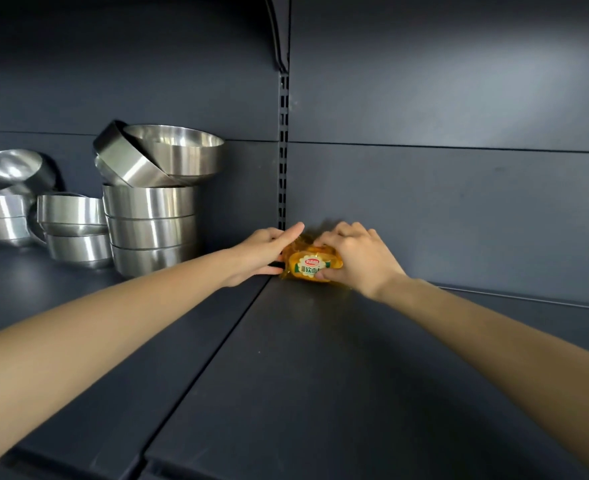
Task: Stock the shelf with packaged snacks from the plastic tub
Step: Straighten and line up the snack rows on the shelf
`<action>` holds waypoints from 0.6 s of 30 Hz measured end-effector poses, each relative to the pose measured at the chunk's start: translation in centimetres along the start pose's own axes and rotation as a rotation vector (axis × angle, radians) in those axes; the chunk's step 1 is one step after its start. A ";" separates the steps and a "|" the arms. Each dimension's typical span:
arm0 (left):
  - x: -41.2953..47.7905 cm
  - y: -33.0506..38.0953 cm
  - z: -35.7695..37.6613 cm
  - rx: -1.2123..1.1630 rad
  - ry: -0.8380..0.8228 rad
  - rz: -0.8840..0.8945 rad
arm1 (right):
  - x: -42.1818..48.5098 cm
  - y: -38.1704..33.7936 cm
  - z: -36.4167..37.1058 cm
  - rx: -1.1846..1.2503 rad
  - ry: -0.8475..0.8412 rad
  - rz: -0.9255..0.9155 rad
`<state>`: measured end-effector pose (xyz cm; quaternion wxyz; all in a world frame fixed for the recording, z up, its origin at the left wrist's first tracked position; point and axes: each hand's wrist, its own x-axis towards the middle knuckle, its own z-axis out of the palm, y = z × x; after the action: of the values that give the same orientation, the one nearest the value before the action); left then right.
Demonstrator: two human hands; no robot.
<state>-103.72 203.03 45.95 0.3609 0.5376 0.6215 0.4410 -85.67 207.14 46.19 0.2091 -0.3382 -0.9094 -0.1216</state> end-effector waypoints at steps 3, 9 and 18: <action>0.4 -0.8 -0.2 0.036 0.018 0.007 | -0.1 0.2 0.0 0.013 -0.009 0.034; -0.8 0.2 -0.8 0.158 0.204 0.036 | -1.2 0.1 -1.0 0.052 0.018 0.104; -13.5 4.5 0.0 0.250 0.249 0.257 | -9.6 -0.6 -7.1 0.141 -0.079 0.110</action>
<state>-99.92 189.91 49.80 0.1529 0.5943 0.6376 0.4658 -77.40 198.75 48.00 0.2026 -0.3766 -0.9034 -0.0322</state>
